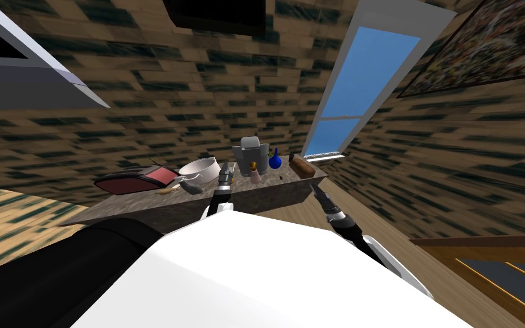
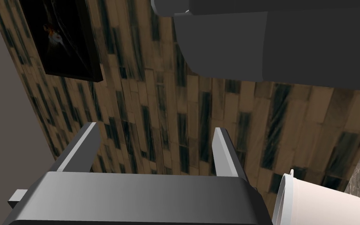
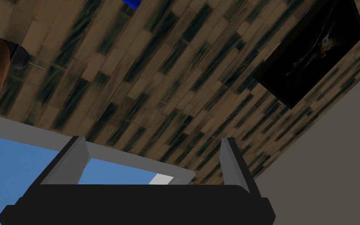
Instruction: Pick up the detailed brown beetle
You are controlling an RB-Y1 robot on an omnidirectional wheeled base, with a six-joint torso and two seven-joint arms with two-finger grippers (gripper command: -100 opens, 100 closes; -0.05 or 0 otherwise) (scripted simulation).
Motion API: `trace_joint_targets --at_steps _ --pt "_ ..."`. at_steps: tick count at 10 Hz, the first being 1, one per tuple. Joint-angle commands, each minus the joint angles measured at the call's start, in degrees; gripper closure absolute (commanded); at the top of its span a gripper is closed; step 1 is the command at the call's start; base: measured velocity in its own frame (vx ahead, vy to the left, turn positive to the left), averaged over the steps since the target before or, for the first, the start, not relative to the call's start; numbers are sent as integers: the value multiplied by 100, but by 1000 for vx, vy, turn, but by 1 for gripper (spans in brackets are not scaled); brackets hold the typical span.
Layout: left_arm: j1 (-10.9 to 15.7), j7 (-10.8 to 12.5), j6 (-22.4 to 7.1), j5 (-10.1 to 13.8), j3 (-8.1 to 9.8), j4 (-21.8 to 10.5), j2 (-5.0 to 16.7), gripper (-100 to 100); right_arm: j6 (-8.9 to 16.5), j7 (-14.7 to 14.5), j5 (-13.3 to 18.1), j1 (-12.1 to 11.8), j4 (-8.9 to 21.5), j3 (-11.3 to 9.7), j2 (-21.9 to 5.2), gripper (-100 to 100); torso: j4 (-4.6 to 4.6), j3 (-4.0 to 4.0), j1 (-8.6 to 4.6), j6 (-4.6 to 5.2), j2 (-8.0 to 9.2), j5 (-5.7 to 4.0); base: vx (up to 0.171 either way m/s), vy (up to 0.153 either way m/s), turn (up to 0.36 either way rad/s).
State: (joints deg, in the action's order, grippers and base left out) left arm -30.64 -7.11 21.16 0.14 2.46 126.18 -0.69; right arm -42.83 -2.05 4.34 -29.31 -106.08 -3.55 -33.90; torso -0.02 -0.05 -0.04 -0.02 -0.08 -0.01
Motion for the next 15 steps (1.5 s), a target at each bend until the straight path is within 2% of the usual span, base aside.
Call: trace_joint_targets --at_steps 1,2,3,4,5,6,7,8,9,10,11,12,13,14,15 --pt "0 0 0 0 0 0 0 0 -40 -55 60 18 105 -14 -212 -100 0 0 0 0 0 0 14 -6 41" --pt "0 0 0 0 0 0 0 0 -118 -163 204 61 333 -69 -423 -100 0 1 0 2 2 0 14 -1 86" --pt "0 0 0 0 0 0 0 0 -118 -163 204 61 333 -69 -517 -100 0 1 1 0 1 0 15 -2 43" --pt "0 0 0 0 0 0 0 0 -192 -271 357 107 568 -129 -732 -100 0 1 2 2 2 1 18 6 83" --pt "0 0 0 0 0 0 0 0 -192 -271 357 107 568 -129 -822 -100 0 0 4 0 0 1 14 4 60" --pt "0 0 0 0 0 0 0 0 -261 -377 518 158 808 -194 -1034 -100 0 1 5 2 1 1 14 7 114" --pt "0 0 0 0 0 0 0 0 -261 -377 518 158 808 -194 -1126 -100 0 1 5 0 1 1 10 4 69" --pt "0 0 0 0 0 0 0 0 -325 -483 688 213 1051 -263 -1318 -100 1 1 5 2 3 1 10 12 132" --pt "0 0 0 0 0 0 0 0 -325 -483 688 213 1051 -263 -1426 -100 1 1 6 0 2 2 10 7 79" --pt "0 0 0 0 0 0 0 0 -383 -585 865 273 1297 -337 -1640 -100 1 2 7 2 3 2 10 14 148" --pt "0 0 0 0 0 0 0 0 -383 -585 865 273 1297 -337 -1721 -100 1 1 9 -1 3 2 8 13 78" --pt "0 0 0 0 0 0 0 0 -435 -685 1048 337 1528 -415 -1947 -100 1 2 9 3 3 2 10 26 157" --pt "0 0 0 0 0 0 0 0 -435 -685 1048 337 1544 -415 -2008 -100 1 1 13 0 2 2 8 18 88" --pt "0 0 0 0 0 0 0 0 -481 -782 1237 404 1791 -497 -2220 -100 1 2 12 3 3 3 6 25 189" --pt "0 0 0 0 0 0 0 0 -481 -782 1237 404 1791 -497 -2287 -100 1 1 13 -1 3 2 4 18 97"
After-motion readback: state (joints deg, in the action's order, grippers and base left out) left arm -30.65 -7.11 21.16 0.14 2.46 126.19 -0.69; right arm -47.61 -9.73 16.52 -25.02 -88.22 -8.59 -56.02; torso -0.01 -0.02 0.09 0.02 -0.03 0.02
